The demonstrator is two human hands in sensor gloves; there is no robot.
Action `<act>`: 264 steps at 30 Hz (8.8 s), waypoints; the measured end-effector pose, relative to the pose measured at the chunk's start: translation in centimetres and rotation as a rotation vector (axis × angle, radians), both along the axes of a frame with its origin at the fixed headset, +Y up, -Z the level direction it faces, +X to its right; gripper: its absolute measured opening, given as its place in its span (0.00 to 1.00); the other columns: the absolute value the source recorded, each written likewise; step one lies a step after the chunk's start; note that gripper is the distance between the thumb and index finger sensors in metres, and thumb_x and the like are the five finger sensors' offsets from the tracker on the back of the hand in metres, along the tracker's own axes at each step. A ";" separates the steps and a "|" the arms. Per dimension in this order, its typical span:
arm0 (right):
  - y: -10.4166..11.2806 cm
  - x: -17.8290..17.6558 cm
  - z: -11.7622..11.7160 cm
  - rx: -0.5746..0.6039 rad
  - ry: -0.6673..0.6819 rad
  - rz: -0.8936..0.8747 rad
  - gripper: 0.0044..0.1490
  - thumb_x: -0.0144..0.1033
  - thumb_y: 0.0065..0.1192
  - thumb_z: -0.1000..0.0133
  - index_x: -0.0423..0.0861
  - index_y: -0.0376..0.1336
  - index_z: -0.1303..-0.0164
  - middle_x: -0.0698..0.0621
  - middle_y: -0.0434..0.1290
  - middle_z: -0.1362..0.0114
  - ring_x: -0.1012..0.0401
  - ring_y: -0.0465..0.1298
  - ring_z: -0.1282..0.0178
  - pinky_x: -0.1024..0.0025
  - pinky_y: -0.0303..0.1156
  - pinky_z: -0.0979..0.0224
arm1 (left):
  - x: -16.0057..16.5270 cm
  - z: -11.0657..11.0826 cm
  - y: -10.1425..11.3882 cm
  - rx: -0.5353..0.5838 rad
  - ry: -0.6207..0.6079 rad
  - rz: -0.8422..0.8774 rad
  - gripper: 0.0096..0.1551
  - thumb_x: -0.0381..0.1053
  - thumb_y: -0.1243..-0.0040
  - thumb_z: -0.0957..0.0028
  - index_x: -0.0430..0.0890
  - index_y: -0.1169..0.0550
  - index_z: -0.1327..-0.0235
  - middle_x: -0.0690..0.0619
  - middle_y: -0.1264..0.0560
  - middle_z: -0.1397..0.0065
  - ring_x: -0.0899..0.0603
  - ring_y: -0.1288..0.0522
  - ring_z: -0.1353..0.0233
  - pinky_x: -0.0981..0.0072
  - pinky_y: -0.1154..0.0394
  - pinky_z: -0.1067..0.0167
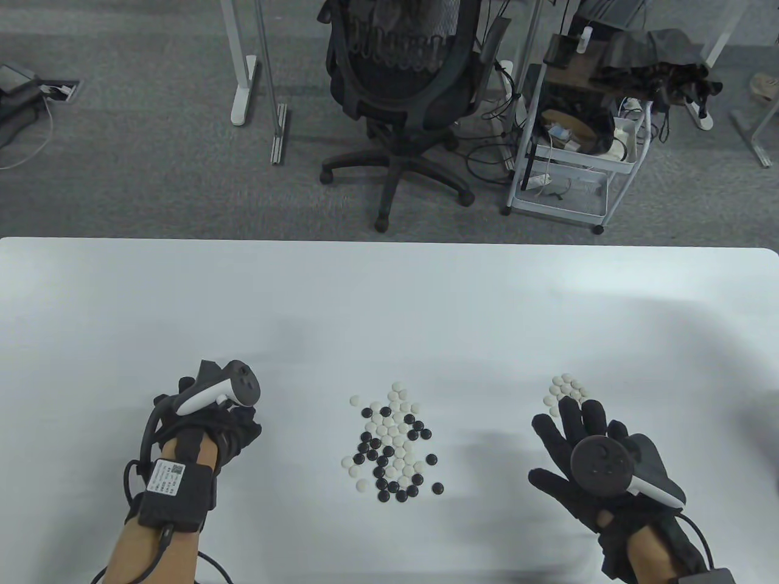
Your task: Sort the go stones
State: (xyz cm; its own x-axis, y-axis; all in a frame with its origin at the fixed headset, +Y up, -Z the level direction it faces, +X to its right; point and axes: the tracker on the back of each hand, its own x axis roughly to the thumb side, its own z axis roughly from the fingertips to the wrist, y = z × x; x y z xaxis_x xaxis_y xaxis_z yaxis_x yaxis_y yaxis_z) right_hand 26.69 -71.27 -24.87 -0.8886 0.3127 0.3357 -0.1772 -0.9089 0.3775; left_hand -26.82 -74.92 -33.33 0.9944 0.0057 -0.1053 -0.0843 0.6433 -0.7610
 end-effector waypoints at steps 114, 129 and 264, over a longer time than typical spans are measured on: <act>0.2 0.2 -0.1 -0.023 -0.008 -0.005 0.52 0.58 0.38 0.40 0.41 0.33 0.14 0.29 0.23 0.19 0.30 0.21 0.27 0.21 0.24 0.37 | 9.5 -2.2 0.7 -0.014 -0.282 0.015 0.39 0.60 0.69 0.41 0.54 0.43 0.13 0.31 0.77 0.19 0.21 0.81 0.28 0.14 0.74 0.39; 0.1 0.5 -0.2 -0.031 -0.018 0.000 0.52 0.58 0.38 0.40 0.41 0.33 0.14 0.29 0.23 0.19 0.30 0.21 0.27 0.21 0.25 0.37 | -1.0 -6.5 -0.1 0.031 0.297 0.167 0.39 0.60 0.69 0.41 0.54 0.44 0.14 0.33 0.79 0.19 0.22 0.83 0.28 0.14 0.76 0.39; -3.7 -0.1 -17.3 -0.540 -0.483 0.172 0.44 0.58 0.35 0.40 0.47 0.50 0.16 0.33 0.24 0.18 0.31 0.20 0.28 0.20 0.25 0.36 | 3.7 11.0 5.4 0.676 -0.387 0.141 0.47 0.63 0.64 0.33 0.41 0.62 0.14 0.26 0.75 0.17 0.18 0.78 0.27 0.12 0.71 0.40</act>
State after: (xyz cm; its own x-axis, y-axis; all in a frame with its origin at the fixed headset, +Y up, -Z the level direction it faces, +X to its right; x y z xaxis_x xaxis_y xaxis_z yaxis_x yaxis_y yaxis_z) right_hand 26.57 -75.02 -42.20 -0.9495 0.1668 -0.2660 -0.3088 -0.6489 0.6954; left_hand -23.11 -69.49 -22.37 0.9448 0.0736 0.3192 -0.0085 0.9797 -0.2005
